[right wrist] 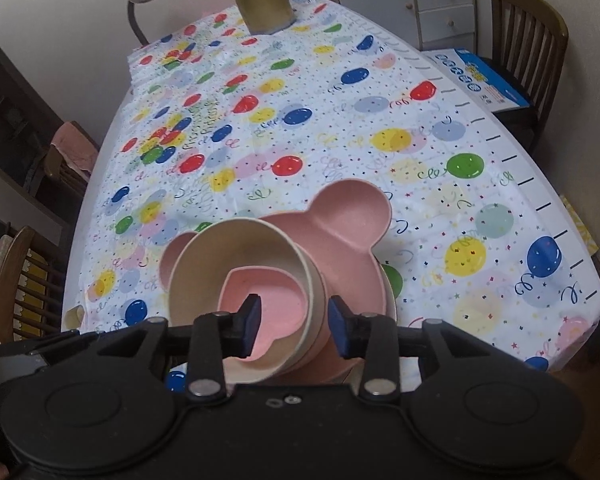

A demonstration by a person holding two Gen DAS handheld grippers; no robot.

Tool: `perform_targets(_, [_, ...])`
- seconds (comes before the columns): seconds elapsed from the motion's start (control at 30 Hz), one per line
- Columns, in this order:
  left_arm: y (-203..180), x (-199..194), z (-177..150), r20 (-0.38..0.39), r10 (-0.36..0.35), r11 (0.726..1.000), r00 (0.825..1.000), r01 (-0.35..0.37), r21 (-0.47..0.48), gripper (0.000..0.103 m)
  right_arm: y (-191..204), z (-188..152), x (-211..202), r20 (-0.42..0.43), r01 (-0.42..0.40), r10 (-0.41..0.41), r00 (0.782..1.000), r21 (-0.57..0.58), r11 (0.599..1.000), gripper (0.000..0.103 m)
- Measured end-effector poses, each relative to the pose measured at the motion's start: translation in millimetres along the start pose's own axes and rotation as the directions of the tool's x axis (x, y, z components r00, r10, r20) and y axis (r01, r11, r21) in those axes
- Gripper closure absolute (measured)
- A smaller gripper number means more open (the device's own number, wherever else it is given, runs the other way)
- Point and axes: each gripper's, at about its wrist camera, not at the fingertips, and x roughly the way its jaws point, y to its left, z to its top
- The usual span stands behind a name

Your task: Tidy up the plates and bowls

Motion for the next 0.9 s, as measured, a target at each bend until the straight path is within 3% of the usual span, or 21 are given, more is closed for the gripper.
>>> perform_targets(0.23, [3.1,-29.4,-11.2,0.068,-0.014,0.999,0.998,0.010,0.048,0.035,11.1,-13.3,-26.4,0.072,-0.020,0.022,0.997,-0.030,0.999,0.045])
perform_targets(0.5, [2.6,-56.5,-23.8,0.132,-0.033,0.994,0.991,0.019,0.105,0.034,25.2,-27.7,-56.7,0.171,-0.045,0.060,0.983,-0.089,0.995,0.023])
perform_targets(0.67, [3.3,-69.4,-30.4,0.163,-0.055,0.992,0.985,0.036,0.119,0.034,31.4,-37.7,-72.4,0.223,-0.050,0.079,0.972,-0.131,0.990,0.022])
perform_targets(0.73, [3.5,-74.7,-34.2,0.181,-0.063,0.991,0.981,0.040,0.128,0.034,33.5,-43.1,-78.3,0.246,-0.046,0.081,0.966,-0.142,0.989,0.016])
perform_targets(0.77, [3.5,-76.8,-35.5,0.188,-0.064,0.990,0.980,0.040,0.132,0.032,34.2,-45.3,-80.6,0.255,-0.046,0.083,0.963,-0.149,0.988,0.013])
perform_targets(0.83, [4.1,-83.0,-39.3,0.214,-0.070,0.990,0.974,0.042,0.135,0.016,35.6,-51.2,-86.2,0.279,-0.050,0.095,0.955,-0.164,0.985,0.008])
perform_targets(0.9, [4.3,-88.5,-41.9,0.237,-0.072,0.990,0.969,0.041,0.135,0.015,36.4,-56.5,-91.8,0.300,-0.048,0.100,0.949,-0.177,0.983,0.004])
